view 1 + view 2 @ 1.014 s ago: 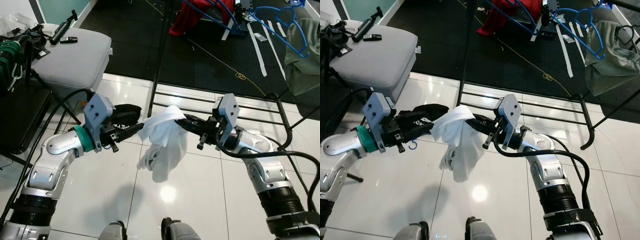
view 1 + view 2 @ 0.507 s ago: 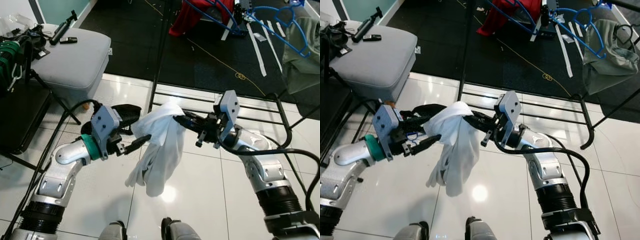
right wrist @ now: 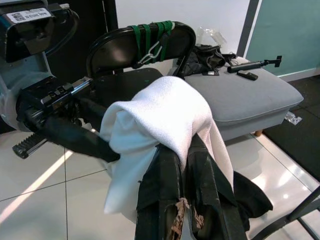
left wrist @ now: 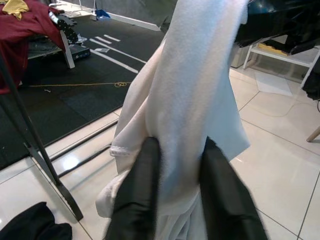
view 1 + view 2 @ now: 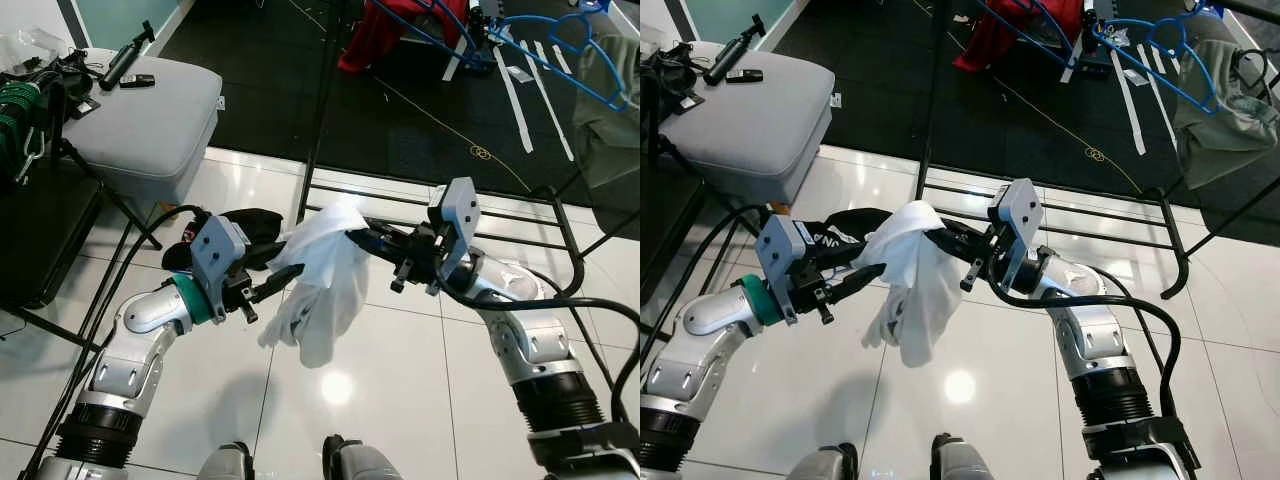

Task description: Hang hanger

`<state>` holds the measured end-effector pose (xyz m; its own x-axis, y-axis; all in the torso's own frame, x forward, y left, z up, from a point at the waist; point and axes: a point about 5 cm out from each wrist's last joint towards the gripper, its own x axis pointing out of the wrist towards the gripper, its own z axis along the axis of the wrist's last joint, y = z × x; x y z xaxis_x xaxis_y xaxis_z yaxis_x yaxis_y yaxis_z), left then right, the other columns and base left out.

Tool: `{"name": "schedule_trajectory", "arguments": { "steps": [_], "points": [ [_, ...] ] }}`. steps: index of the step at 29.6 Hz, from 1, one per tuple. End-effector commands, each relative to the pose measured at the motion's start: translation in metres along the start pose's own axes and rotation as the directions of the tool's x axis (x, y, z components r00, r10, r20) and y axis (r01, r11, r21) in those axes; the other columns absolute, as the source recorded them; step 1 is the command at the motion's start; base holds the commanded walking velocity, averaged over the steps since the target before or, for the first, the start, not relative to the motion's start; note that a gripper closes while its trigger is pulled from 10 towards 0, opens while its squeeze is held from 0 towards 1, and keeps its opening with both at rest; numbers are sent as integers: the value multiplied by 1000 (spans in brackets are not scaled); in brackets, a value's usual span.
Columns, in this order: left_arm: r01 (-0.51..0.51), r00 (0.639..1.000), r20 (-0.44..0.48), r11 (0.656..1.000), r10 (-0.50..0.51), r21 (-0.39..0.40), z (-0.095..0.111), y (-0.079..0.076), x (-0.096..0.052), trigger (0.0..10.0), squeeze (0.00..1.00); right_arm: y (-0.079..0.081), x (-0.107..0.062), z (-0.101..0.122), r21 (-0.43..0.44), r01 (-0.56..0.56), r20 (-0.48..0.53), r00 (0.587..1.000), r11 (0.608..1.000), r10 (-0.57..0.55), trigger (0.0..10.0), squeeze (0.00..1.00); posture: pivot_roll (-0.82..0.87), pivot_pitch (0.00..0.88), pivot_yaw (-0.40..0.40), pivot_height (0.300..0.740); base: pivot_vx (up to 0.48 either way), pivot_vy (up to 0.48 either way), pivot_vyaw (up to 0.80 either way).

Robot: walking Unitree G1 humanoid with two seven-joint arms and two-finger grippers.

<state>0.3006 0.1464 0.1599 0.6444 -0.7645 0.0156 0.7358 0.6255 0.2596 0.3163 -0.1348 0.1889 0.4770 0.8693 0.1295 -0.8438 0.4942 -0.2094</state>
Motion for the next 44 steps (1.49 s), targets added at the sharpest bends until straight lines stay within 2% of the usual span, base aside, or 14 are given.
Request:
{"name": "schedule_trajectory", "arguments": {
  "steps": [1, 13, 14, 15, 16, 17, 24, 25, 27, 28, 29, 34, 36, 44],
  "points": [
    [12, 1000, 7, 1000, -12, 0, -1, -1, 1, 0, 0, -1, -3, 4, -1, 6, 20, 1000, 1000, -6, 0, 0, -19, 117, -29, 740, 0, 0, 0],
    [-16, 999, 31, 1000, 15, 6, 4, 7, 0, 0, 0, 0, -4, -2, -11, 11, -10, 1000, 1000, -11, 0, 0, -16, 111, -32, 740, 0, 0, 0],
    [-57, 997, 55, 998, 57, 9, 13, 19, -2, 0, 0, 2, -6, -10, -5, 19, -42, 999, 1000, -19, 9137, 0, -13, 107, -36, 740, 0, 0, 0],
    [-57, 997, 55, 998, 57, 9, 13, 19, -2, 0, 0, 2, -6, -10, -5, 19, -42, 999, 1000, -19, 9137, 0, -13, 107, -36, 740, 0, 0, 0],
    [-71, 995, 64, 997, 70, 12, 17, 23, -3, 0, 0, 3, -6, -12, -6, 24, -52, 998, 1000, -25, 10000, 59, -13, 107, -36, 740, 0, 0, 0],
    [-91, 992, 85, 996, 90, 9, 25, 29, -4, 0, 0, 6, -7, -16, 10, 19, -56, 998, 1000, -19, 10000, 1000, -10, 104, -37, 740, 0, 0, 0],
    [-110, 987, 119, 994, 108, 8, 39, 38, -5, 0, 0, 10, -9, -24, 25, 18, -72, 997, 1000, -16, 10000, 1000, -5, 102, -35, 740, 0, 0, 0],
    [-111, 985, 133, 994, 109, 9, 47, 43, -5, 0, 0, 8, -11, -30, 13, 72, -91, 993, 997, -71, 10000, 1000, -4, 101, -35, 740, 0, 0, 0],
    [-111, 985, 133, 994, 109, 9, 47, 43, -5, 0, 0, 8, -11, -30, 13, 72, -91, 993, 997, -71, 10000, 1000, -4, 101, -35, 740, 0, 0, 0],
    [-111, 984, 143, 994, 107, 18, 54, 47, -6, 0, 0, 2, -19, -43, -4, 168, -156, 974, 986, -166, 10000, 0, -3, 103, -32, 740, 0, 0, 0],
    [-111, 984, 143, 994, 107, 18, 54, 47, -6, 0, 0, 2, -19, -43, -4, 168, -156, 974, 986, -166, 10000, 0, -3, 103, -32, 740, 0, 0, 0],
    [-93, 986, 147, 993, 81, 73, 68, 53, -6, 0, 0, -4, -42, -69, -15, 367, -272, 893, 930, -357, 10000, 0, -4, 112, -29, 740, 0, 0, 0],
    [-54, 992, 124, 993, 40, 109, 71, 50, -4, 0, 0, -2, -42, -72, -24, 407, -274, 876, 913, -398, 10000, 0, -1, 115, -27, 740, 0, 0, 0],
    [-11, 999, 50, 994, 6, 110, 66, 48, -4, 0, 0, -1, -39, -77, -34, 462, -288, 845, 886, -452, 10000, 0, 3, 118, -27, 740, 0, 0, 0]
  ]
}}
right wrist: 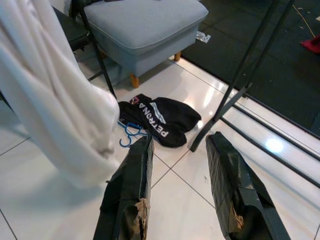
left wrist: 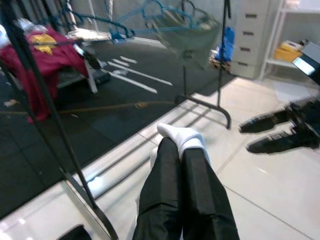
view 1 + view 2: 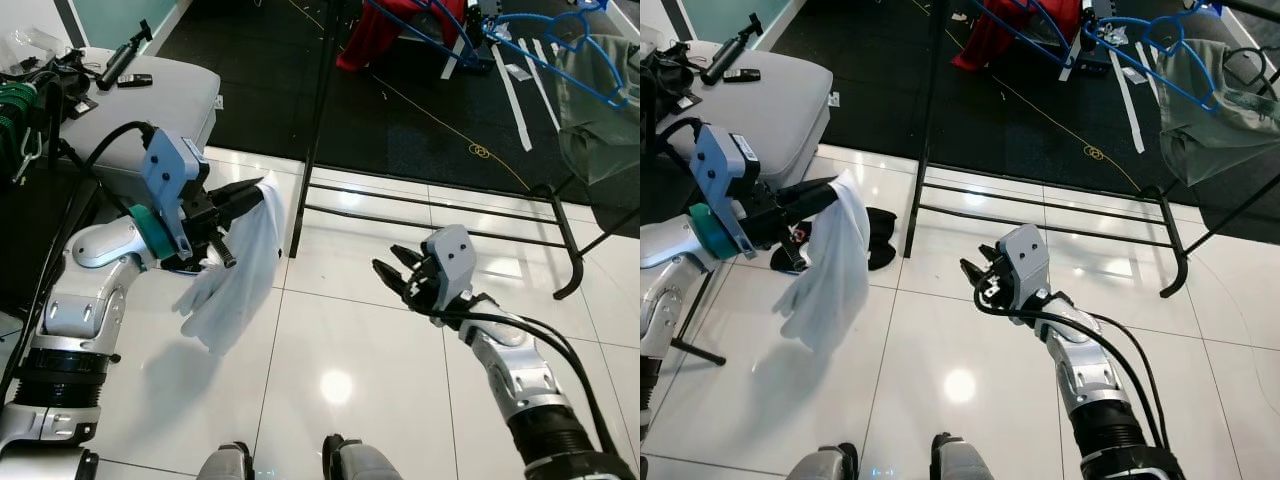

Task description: Hang hanger

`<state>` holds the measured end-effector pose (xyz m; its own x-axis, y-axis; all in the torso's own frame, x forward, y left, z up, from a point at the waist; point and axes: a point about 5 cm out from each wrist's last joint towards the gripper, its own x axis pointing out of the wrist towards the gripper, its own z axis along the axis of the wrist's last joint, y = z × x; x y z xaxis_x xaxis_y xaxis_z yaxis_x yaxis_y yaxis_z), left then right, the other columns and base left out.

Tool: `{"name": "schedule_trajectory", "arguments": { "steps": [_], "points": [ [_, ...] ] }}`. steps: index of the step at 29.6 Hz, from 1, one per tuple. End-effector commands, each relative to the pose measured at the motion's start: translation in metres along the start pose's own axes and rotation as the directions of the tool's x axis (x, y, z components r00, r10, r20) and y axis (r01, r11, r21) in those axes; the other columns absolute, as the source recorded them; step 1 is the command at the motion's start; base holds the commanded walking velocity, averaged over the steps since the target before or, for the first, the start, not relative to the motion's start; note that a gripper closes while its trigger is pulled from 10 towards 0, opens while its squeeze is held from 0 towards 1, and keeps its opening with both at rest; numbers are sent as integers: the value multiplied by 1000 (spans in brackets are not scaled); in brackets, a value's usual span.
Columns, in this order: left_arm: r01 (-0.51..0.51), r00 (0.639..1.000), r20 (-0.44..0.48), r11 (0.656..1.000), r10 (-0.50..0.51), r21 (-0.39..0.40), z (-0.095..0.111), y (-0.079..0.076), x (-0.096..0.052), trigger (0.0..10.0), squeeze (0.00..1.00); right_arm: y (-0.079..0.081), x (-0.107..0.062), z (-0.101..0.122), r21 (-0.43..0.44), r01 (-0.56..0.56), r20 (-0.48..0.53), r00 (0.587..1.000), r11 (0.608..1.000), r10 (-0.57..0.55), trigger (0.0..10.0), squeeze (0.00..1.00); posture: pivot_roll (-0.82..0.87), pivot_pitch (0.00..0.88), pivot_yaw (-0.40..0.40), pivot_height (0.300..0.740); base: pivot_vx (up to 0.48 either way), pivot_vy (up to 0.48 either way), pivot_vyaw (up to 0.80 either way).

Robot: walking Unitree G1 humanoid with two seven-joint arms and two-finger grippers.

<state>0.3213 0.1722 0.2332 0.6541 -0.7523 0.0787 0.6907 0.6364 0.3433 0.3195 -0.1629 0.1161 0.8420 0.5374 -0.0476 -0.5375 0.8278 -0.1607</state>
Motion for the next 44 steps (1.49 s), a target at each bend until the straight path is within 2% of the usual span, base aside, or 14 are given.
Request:
{"name": "schedule_trajectory", "arguments": {
  "steps": [1, 2, 4, 5, 7, 8, 9, 11, 26, 31, 33, 36, 40, 44],
  "points": [
    [92, 994, -56, 996, -92, -6, -1, -7, -1, 0, 0, -3, -4, -9, 9, 45, -38, 998, 999, -45, 10000, 0, 4, 118, -26, 740, 0, 0, 0],
    [92, 994, -56, 996, -92, -6, -1, -7, -1, 0, 0, -3, -4, -9, 9, 45, -38, 998, 999, -45, 10000, 0, 4, 118, -26, 740, 0, 0, 0],
    [367, 896, -239, 927, -374, -76, -15, -28, -18, 0, 0, -7, -3, -12, 26, 92, -43, 995, 995, -91, 10000, 0, 2, 119, -24, 740, 0, 0, 0],
    [367, 896, -239, 927, -374, -76, -15, -28, -18, 0, 0, -7, -3, -12, 26, 92, -43, 995, 995, -91, 10000, 0, 2, 119, -24, 740, 0, 0, 0],
    [521, 739, -450, 849, -502, -92, -30, -35, -36, 0, 0, -9, -3, -13, 29, 118, -43, 992, 993, -117, 10000, 0, 1, 119, -20, 740, 0, 0, 0],
    [521, 739, -450, 849, -502, -92, -30, -35, -36, 0, 0, -9, -3, -13, 29, 118, -43, 992, 993, -117, 10000, 0, 1, 119, -20, 740, 0, 0, 0],
    [545, 702, -501, 834, -506, -79, -33, -34, -39, 0, 0, -10, -3, -13, 27, 124, -44, 992, 992, -123, 10000, 0, 1, 119, -20, 740, 0, 0, 0],
    [561, 681, -531, 825, -504, -63, -35, -32, -41, 0, 0, -10, -3, -13, 25, 128, -44, 991, 992, -126, 10000, 0, 1, 119, -20, 740, 0, 0, 0],
    [626, 704, -433, 780, -563, 2, -17, -46, -18, 0, 0, -7, -3, -14, 18, 135, -41, 990, 991, -134, 10000, 0, -10, 118, -14, 740, 0, 0, 0],
    [601, 754, -358, 798, -550, 41, -7, -44, -10, 0, 0, -6, -1, -13, 21, 129, -31, 991, 991, -128, 10000, 0, -12, 119, -16, 740, 0, 0, 0],
    [587, 783, -282, 808, -555, 38, 5, -42, -6, 0, 0, -3, 1, -11, 49, 101, -16, 995, 994, -100, 10000, 0, -10, 118, -16, 740, 0, 0, 0],
    [596, 784, -236, 803, -575, 22, 14, -42, -5, 0, 0, 1, 2, -11, 96, 70, -3, 998, 993, -70, 10000, 0, -10, 118, -16, 740, 0, 0, 0],
    [618, 774, -212, 785, -597, 43, 22, -42, -5, 0, 0, 7, 3, -11, 170, 12, 13, 1000, 985, -14, 10000, 0, -9, 118, -16, 740, 0, 0, 0],
    [619, 774, -209, 784, -597, 50, 23, -42, -5, 0, 0, 7, 3, -11, 178, 4, 16, 1000, 984, -7, 10000, 0, -9, 118, -16, 740, 0, 0, 0]
  ]
}}
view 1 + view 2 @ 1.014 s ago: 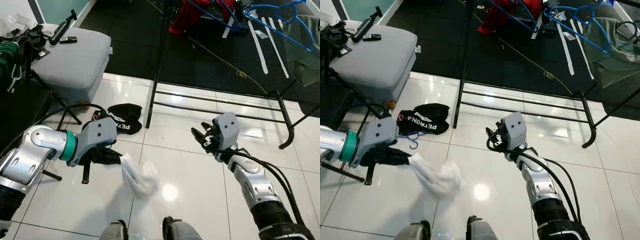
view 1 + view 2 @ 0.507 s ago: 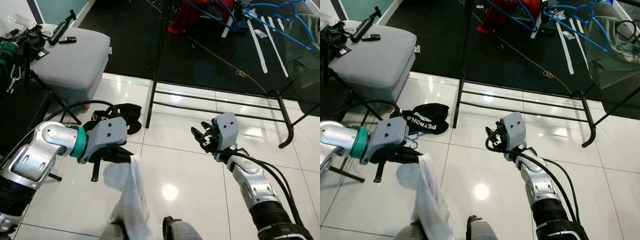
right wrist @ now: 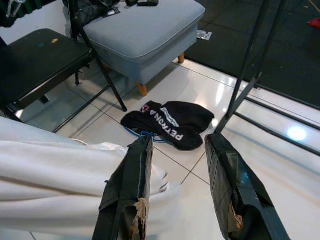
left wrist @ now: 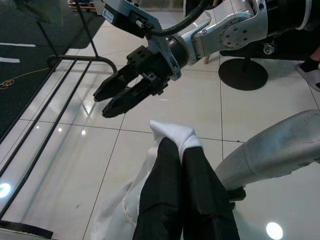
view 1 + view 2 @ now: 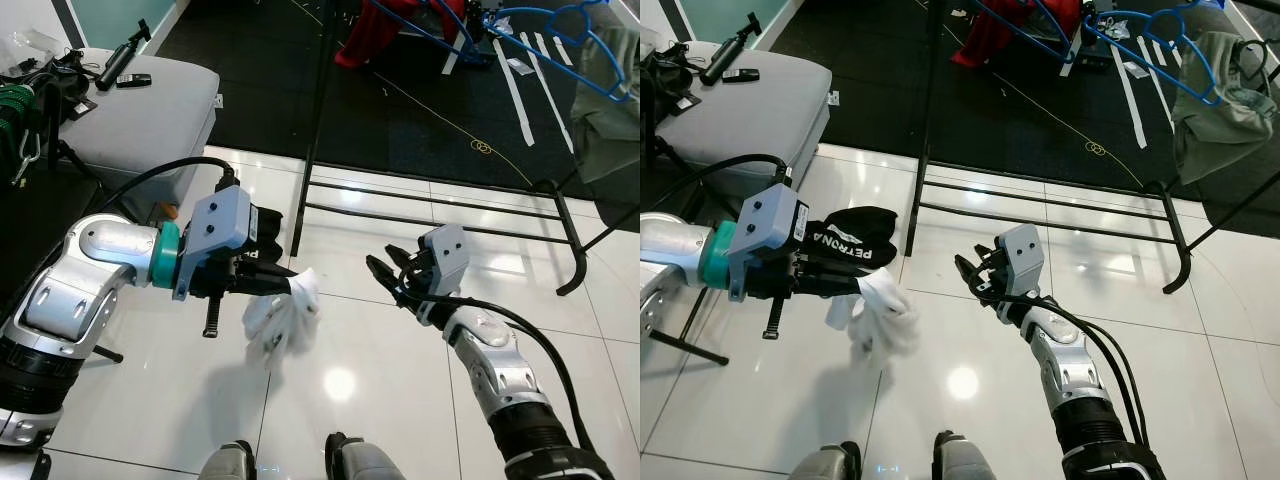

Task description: Hang hanger

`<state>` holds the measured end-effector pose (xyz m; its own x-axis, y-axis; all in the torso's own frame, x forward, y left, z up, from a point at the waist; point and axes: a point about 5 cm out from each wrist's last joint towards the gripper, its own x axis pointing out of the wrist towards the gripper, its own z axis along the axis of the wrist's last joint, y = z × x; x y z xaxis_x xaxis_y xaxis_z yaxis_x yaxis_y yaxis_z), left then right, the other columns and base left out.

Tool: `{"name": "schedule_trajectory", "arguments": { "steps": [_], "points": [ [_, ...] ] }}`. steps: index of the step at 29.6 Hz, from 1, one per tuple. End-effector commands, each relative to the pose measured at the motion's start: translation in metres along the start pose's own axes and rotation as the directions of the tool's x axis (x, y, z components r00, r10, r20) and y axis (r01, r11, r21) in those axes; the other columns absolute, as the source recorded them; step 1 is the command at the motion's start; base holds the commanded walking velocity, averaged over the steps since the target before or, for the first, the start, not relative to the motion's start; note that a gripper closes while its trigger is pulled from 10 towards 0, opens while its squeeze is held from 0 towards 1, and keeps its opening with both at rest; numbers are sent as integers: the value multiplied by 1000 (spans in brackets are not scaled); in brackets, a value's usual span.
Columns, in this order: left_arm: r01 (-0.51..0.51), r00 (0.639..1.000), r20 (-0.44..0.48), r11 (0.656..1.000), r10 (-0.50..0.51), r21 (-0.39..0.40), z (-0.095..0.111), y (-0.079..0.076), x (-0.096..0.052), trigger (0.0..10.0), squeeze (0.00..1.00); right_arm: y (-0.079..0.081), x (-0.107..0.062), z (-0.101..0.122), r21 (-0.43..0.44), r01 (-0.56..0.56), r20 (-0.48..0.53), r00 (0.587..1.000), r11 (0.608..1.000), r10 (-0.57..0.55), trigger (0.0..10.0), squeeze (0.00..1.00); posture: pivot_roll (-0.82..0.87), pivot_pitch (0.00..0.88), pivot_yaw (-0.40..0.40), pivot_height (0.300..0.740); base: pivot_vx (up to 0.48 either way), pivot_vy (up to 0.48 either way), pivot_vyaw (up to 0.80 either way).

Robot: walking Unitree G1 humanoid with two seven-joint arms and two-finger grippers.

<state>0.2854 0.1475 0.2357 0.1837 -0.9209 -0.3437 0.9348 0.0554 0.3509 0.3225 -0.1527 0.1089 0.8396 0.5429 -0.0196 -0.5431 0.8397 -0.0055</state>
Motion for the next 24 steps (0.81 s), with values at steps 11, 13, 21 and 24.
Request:
{"name": "schedule_trajectory", "arguments": {
  "steps": [11, 13, 21, 24],
  "points": [
    [3, 1000, -25, 935, 7, 354, 17, 13, 9, 0, 0, -8, -14, -14, 45, -87, -36, 995, 995, 89, 10000, 506, -8, 116, -20, 740, 0, 0, 0],
    [21, 999, -42, 920, -5, 392, 18, 15, 12, 0, 0, -7, -15, -15, 57, -119, -37, 992, 991, 121, 10000, 1000, -8, 116, -20, 740, 0, 0, 0],
    [124, 991, -99, 849, -85, 514, 14, 15, 24, 0, 0, -1, -16, -16, -63, -228, -59, 973, 972, 225, 10000, 1000, -7, 117, -18, 740, 0, 0, 0],
    [126, 992, -83, 809, -95, 574, 13, 17, 30, 0, 0, -2, -17, -17, -98, -218, -54, 975, 971, 214, 10000, 1000, -7, 118, -15, 740, 0, 0, 0]
  ]
}}
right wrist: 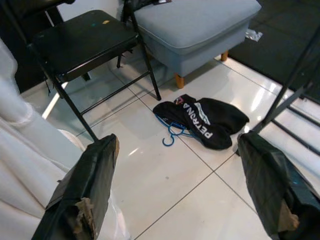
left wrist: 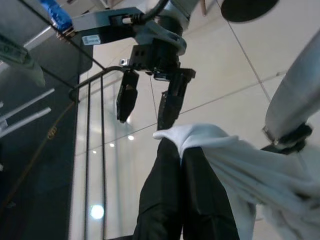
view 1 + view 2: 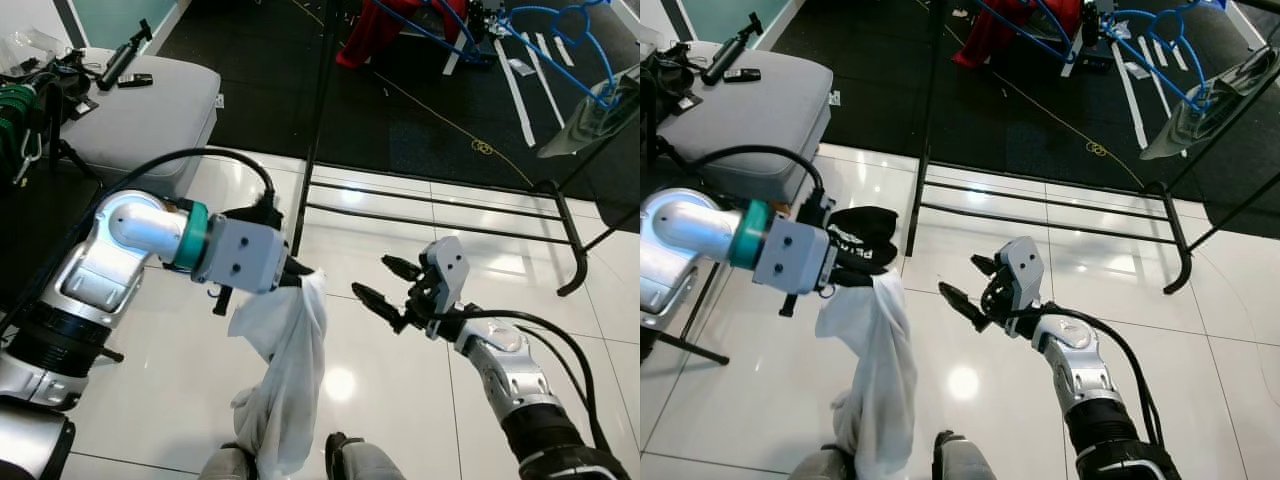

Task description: Hang hanger

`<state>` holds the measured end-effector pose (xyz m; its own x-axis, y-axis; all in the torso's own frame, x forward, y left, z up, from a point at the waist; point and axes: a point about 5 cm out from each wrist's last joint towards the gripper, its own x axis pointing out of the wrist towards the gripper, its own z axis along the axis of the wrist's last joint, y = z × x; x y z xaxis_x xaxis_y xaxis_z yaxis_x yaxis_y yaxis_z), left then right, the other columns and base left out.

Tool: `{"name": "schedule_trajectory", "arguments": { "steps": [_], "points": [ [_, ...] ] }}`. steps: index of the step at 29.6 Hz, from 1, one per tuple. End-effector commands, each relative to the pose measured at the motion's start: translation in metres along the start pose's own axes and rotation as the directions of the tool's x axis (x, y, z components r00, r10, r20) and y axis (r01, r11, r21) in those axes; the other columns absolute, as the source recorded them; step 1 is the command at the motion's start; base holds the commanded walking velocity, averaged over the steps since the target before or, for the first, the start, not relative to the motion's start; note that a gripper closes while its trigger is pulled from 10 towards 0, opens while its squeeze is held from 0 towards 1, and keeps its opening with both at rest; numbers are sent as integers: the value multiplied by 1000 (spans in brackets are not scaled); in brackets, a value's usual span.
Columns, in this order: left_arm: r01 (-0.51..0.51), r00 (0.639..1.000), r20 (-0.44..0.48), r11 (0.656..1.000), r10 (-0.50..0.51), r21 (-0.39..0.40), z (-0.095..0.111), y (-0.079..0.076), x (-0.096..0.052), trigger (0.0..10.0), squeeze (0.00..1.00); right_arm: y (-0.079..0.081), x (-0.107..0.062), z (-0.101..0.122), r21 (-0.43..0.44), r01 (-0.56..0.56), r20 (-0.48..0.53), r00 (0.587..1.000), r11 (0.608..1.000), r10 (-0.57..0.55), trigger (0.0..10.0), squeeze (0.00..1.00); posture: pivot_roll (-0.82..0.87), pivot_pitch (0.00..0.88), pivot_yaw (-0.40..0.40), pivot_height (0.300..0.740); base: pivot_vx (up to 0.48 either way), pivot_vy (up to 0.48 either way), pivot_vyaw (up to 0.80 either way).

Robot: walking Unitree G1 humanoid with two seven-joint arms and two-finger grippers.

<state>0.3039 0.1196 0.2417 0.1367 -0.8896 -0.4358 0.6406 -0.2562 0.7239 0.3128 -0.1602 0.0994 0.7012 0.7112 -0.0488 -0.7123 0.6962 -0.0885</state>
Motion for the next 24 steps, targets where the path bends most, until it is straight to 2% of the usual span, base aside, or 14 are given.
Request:
{"name": "schedule_trajectory", "arguments": {
  "steps": [1, 5, 8, 12, 16, 21, 22, 24],
  "points": [
    [15, 1000, 23, 996, -17, 85, 3, 2, 6, 0, 0, 1, -5, -7, -24, 2, -23, 1000, 1000, -3, 10000, 1000, -11, 118, -14, 740, 0, 0, 0],
    [23, 999, 38, 992, -28, 124, 4, 2, 11, 0, 0, 1, -7, -8, -38, -8, -26, 1000, 999, 7, 10000, 1000, -12, 119, -14, 740, 0, 0, 0],
    [74, 996, 34, 986, -80, 152, 1, -3, 15, 0, 0, 0, -13, -12, -96, -47, -51, 998, 994, 42, 10000, 1000, -13, 119, -16, 740, 0, 0, 0],
    [87, 995, 27, 981, -93, 174, -3, -4, 15, 0, 0, -2, -16, -13, -119, -62, -50, 997, 991, 56, 10000, 1000, -13, 119, -22, 740, 0, 0, 0],
    [66, 995, 54, 964, -83, 258, -3, -3, 16, 0, 0, 2, -16, -10, -152, -153, -28, 988, 976, 151, 10000, 1000, -3, 121, -30, 740, 0, 0, 0],
    [58, 995, 62, 961, -78, 272, -2, 0, 16, 0, 0, 6, -16, -11, -157, -208, -33, 978, 966, 205, 10000, 1000, -1, 117, -31, 740, 0, 0, 0],
    [37, 995, 74, 958, -60, 285, 1, 7, 15, 0, 0, 12, -14, -13, -150, -290, -47, 957, 945, 286, 10000, 1000, 1, 113, -30, 740, 0, 0, 0],
    [21, 995, 86, 957, -48, 290, 3, 10, 15, 0, 0, 14, -13, -14, -150, -314, -55, 950, 938, 309, 10000, 1000, 1, 113, -30, 740, 0, 0, 0]
  ]
}}
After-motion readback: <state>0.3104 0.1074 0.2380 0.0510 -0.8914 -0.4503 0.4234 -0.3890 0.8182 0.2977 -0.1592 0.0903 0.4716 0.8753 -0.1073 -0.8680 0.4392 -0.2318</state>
